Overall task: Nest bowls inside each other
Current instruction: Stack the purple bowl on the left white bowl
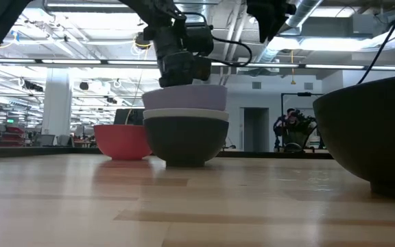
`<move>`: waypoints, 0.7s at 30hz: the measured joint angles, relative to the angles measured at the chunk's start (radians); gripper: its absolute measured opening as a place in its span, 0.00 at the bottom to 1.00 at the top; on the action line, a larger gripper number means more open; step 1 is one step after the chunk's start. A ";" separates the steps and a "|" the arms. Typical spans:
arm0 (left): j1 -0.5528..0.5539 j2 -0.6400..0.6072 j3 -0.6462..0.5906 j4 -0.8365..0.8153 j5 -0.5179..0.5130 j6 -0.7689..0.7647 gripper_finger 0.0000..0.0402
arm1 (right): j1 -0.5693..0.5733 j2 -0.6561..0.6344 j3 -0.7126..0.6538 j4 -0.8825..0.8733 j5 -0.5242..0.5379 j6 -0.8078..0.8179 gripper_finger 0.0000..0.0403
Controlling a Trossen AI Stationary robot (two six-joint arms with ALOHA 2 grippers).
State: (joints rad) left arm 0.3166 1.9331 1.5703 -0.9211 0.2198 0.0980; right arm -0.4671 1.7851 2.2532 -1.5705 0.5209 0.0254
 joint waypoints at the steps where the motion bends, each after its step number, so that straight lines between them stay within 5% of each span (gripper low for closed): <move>1: -0.004 0.000 0.000 0.006 -0.011 -0.004 0.05 | 0.000 0.000 0.000 0.000 0.000 0.000 0.61; 13: -0.055 -0.001 0.002 -0.025 -0.031 -0.070 0.39 | -0.005 0.000 0.000 0.001 0.000 -0.002 0.61; 21: -0.058 -0.029 0.007 -0.123 -0.131 -0.086 0.42 | -0.006 0.000 0.000 0.001 -0.001 -0.008 0.61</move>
State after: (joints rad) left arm 0.2585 1.9041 1.5772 -1.0439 0.0883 0.0120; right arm -0.4736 1.7851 2.2532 -1.5696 0.5200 0.0171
